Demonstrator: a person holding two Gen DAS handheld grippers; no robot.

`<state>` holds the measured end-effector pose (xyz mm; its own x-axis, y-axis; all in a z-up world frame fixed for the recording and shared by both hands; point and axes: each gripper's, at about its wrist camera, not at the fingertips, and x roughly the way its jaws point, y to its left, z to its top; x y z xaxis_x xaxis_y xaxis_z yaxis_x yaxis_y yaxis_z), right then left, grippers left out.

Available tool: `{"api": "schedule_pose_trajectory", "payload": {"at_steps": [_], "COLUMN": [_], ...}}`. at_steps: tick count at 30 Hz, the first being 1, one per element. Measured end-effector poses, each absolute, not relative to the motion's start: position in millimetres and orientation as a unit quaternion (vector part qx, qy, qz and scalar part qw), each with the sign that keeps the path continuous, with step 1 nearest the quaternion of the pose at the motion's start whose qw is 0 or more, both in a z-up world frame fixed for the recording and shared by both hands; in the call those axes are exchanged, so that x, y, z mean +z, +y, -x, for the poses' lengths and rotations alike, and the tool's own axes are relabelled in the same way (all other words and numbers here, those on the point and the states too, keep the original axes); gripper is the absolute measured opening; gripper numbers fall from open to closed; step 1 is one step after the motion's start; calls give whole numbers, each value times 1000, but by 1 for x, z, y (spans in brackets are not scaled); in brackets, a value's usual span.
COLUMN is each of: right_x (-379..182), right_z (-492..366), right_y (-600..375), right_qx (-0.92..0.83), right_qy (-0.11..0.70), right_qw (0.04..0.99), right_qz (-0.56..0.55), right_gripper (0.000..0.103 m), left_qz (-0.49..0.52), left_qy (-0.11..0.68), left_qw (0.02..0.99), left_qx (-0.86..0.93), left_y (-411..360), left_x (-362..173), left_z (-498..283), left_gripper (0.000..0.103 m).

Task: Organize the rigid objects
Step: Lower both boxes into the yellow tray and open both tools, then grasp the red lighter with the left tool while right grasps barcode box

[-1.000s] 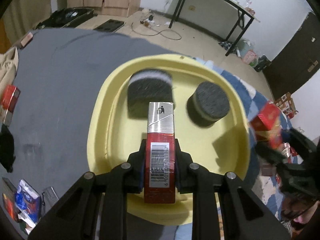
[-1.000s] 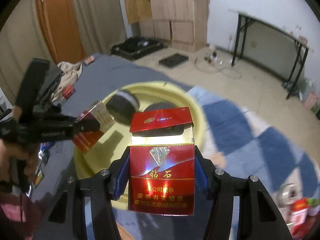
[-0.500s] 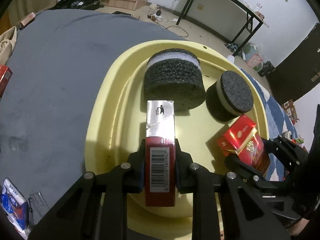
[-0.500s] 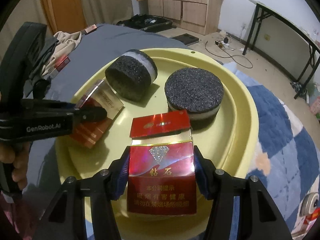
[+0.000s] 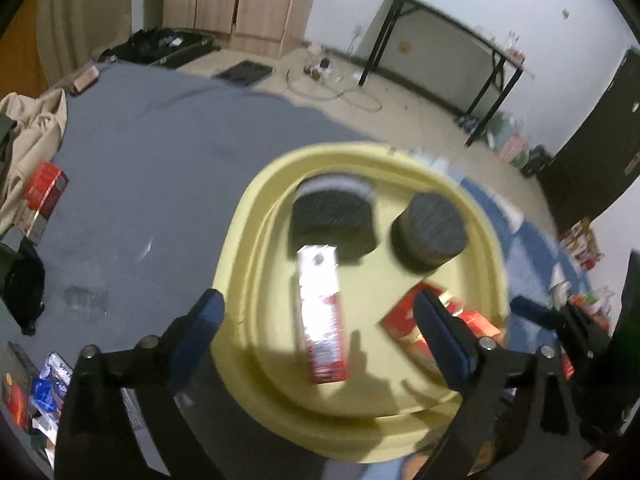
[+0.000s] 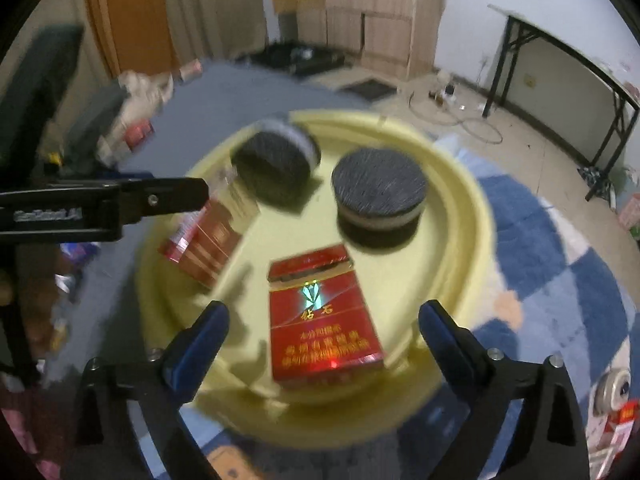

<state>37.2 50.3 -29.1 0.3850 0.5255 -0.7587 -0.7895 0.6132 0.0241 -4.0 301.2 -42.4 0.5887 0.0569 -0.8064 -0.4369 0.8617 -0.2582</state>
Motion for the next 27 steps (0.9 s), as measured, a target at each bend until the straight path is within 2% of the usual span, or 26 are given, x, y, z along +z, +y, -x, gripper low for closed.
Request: {"api": "schedule_pose_trajectory", "payload": {"at_steps": [3,6,12,17,22,27], "right_x": [4,36,76,58,22,-2], "right_z": [-35,-40,-46,-46,-56,-70], "right_y": [7,-52,-188,-296,-343,-343], "right_qx": [401,372,270,189,175,201], "right_qy": [365,352,332,366,383,400], "right_qw": [830,852,893,907,907,892], "right_qz": [131,106,138,86,19,66], "right_gripper": [99,103,103,103,103,103], "left_qz": [234,239,207,127,48,8], "left_qy": [424,427,471,510,502,506], "left_qw": [865,866,857,840,831,816], "left_qx": [134,103,-1,-133,-235,-280], "left_y": [283,250,131,25,-47,-76], "left_x": [-21,-5,-2,-24,-43,-73], "left_z": [-5,-21,-44,-54,-57,-60], "left_gripper": [103,103,103,103,103,103]}}
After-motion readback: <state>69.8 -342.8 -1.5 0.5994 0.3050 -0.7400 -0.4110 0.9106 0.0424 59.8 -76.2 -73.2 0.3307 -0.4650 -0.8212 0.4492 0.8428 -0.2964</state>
